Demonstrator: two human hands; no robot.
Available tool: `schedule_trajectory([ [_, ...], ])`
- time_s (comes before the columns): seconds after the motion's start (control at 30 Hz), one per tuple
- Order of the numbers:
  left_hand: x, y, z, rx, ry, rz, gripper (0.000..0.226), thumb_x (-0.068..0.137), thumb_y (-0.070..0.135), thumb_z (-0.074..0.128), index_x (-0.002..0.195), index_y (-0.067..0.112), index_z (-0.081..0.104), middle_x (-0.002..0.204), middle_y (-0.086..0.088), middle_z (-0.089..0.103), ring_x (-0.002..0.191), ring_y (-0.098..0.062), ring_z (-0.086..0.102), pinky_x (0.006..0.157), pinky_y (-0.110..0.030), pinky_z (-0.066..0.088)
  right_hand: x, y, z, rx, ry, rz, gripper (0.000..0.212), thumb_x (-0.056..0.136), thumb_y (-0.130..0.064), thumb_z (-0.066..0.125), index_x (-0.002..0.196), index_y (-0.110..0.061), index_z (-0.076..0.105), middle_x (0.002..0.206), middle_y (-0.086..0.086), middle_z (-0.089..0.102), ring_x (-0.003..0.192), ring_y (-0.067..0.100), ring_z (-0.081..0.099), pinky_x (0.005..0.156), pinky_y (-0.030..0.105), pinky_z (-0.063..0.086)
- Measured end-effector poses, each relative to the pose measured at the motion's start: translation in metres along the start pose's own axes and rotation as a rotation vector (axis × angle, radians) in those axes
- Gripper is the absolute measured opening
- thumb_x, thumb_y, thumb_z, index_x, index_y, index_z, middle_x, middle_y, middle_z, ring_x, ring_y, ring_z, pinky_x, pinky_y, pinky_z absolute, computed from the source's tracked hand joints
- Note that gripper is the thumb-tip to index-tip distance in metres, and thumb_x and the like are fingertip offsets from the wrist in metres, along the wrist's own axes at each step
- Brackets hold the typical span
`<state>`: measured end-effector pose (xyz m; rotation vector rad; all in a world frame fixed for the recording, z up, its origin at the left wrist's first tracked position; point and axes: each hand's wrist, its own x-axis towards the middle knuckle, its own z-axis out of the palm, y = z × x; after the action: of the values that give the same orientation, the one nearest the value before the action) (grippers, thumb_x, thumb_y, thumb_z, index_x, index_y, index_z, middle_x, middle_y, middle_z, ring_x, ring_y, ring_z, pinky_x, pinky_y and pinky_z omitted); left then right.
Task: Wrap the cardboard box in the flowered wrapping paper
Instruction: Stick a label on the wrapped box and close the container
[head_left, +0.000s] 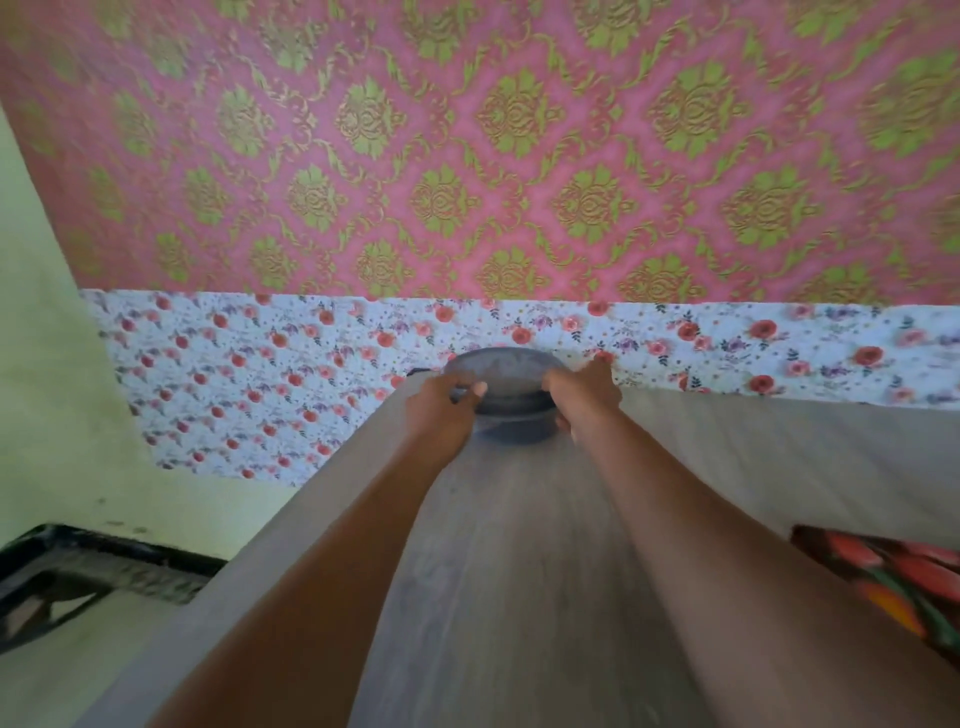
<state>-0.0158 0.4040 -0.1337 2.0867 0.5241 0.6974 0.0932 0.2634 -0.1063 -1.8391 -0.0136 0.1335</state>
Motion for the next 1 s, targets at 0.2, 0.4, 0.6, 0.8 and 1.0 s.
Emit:
schedule_trajectory([
  [0.2,-0.112,0.026,-0.039,-0.142,0.095,-0.081,0.021,0.096,0.038,0.067,0.103,0.019,0.072,0.098,-0.008,0.071,0.088,-0.028,0.07,0.086,-0.051,0.06,-0.117,0.017,-0.051,0.143,-0.109,0.093,0.058,0.08,-0.013,0.076,0.131,-0.01,0.048,0.119,0.015,0.058,0.099,0.031,0.065,0.048,0.026,0.053],
  [0.4,-0.226,0.046,-0.078,-0.097,0.111,-0.067,0.008,0.094,0.021,0.071,0.099,0.017,0.066,0.096,-0.01,0.069,0.091,-0.03,0.068,0.08,-0.05,0.06,-0.231,0.057,-0.091,0.326,-0.116,0.119,0.034,0.093,-0.011,0.067,0.116,-0.013,0.043,0.116,0.014,0.056,0.083,0.026,0.066,0.049,0.028,0.057],
  [0.6,-0.284,0.057,-0.094,0.209,0.161,0.02,0.008,0.097,0.023,0.061,0.105,0.023,0.064,0.131,-0.013,0.056,0.113,-0.031,0.054,0.089,-0.041,0.052,-0.286,0.089,-0.128,0.58,-0.228,0.258,0.022,0.105,-0.002,0.034,0.122,0.003,0.047,0.075,0.028,0.072,0.066,0.041,0.074,0.053,0.036,0.059],
  [0.8,-0.293,0.084,-0.083,0.44,-0.043,0.476,0.026,0.092,0.037,0.068,0.114,0.024,0.069,0.115,0.002,0.07,0.1,-0.024,0.065,0.085,-0.039,0.057,-0.284,0.094,-0.141,0.571,-0.297,0.207,0.02,0.101,0.008,0.043,0.088,0.0,0.057,0.073,0.024,0.069,0.071,0.039,0.074,0.056,0.034,0.06],
  [1.0,-0.293,0.082,-0.069,0.478,0.014,0.572,0.029,0.087,0.036,0.076,0.109,0.017,0.072,0.102,0.0,0.073,0.085,-0.022,0.067,0.071,-0.032,0.054,-0.283,0.108,-0.143,0.647,-0.413,0.064,0.016,0.096,0.011,0.057,0.085,0.001,0.063,0.087,0.028,0.073,0.083,0.036,0.077,0.065,0.03,0.061],
])
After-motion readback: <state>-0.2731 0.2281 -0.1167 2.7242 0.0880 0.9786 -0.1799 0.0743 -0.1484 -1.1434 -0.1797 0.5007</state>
